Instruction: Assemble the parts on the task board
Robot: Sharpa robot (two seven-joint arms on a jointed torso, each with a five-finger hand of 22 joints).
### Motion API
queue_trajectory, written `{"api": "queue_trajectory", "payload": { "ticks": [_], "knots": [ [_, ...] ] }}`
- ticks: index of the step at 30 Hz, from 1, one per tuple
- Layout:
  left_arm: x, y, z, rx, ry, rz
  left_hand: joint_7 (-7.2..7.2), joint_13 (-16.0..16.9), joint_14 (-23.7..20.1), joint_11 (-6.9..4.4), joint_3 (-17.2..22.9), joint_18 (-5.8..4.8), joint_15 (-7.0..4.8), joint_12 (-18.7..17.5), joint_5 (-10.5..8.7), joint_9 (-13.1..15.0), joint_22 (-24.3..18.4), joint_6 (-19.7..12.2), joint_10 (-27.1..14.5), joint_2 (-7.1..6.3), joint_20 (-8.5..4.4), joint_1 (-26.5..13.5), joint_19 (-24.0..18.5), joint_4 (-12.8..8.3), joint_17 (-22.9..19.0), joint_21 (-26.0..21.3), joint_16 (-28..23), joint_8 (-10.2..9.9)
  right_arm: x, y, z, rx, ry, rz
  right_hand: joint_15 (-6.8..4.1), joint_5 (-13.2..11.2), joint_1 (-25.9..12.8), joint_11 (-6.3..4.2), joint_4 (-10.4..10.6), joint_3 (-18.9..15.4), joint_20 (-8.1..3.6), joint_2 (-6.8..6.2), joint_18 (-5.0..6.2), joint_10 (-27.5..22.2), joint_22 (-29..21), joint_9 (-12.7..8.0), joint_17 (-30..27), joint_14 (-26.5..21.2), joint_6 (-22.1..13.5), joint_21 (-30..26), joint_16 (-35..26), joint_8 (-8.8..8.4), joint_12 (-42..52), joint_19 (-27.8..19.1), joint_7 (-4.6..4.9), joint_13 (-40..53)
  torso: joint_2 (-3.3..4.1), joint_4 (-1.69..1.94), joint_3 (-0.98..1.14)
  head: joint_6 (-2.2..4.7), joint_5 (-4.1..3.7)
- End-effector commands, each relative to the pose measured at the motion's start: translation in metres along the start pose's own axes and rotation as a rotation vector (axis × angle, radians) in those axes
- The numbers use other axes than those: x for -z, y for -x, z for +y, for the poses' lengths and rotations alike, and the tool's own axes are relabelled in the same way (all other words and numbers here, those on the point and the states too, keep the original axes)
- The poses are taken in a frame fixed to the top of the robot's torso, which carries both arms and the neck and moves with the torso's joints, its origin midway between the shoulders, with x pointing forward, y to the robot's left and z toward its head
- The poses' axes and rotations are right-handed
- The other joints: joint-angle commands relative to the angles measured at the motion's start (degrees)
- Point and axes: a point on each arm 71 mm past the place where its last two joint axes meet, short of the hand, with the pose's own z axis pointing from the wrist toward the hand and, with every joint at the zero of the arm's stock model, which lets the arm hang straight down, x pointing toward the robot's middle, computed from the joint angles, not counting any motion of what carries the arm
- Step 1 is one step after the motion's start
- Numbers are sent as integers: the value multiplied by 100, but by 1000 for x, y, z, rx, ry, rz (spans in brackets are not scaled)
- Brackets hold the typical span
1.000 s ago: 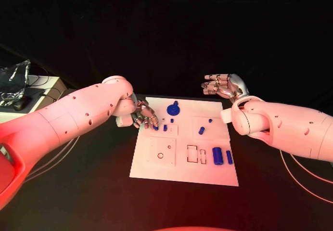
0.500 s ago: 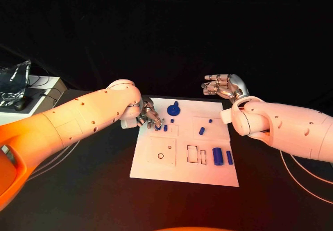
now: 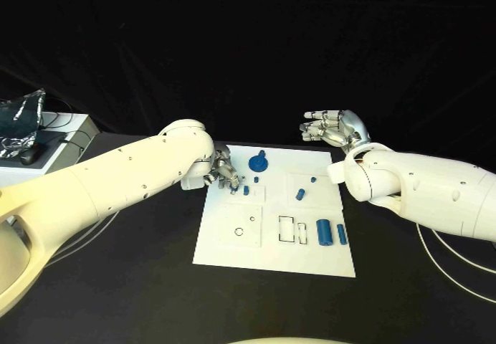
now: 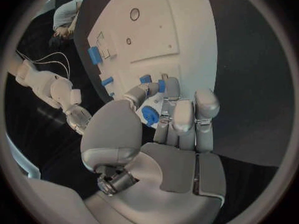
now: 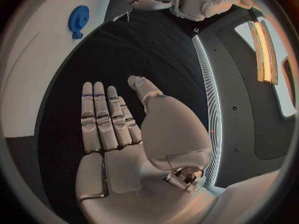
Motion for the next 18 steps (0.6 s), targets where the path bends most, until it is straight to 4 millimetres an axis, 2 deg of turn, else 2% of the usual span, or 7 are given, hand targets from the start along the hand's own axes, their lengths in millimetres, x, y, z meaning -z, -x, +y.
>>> {"api": "queue_trajectory", "payload": {
  "ticks": [1,18],
  "knots": [
    [-1,-3,2,-29,7,39,-232,-7,26,-251,346,-77,-27,-25,19,33,474,282,293,48,-20,128,28,-311,13,41,31,-35,0,-1,1,-5,9,16,-23,20,-31,-23,-22,19,1,-12,-27,-15,0,-1,-7,-27,33,-4,-8,-12,-9,-45,67,-8,-4,6,2,-11,-7],
    [-5,-6,12,0,42,138,-229,-1,30,-246,351,-79,-18,-26,25,43,462,297,302,69,-12,112,-7,-319,85,7,54,-67,0,-2,1,-6,10,16,-22,27,-67,-24,-45,40,0,-7,-28,-14,0,-1,-7,-27,36,0,-8,-11,-10,-45,68,-9,-10,10,-3,-36,-5]
  ]
}}
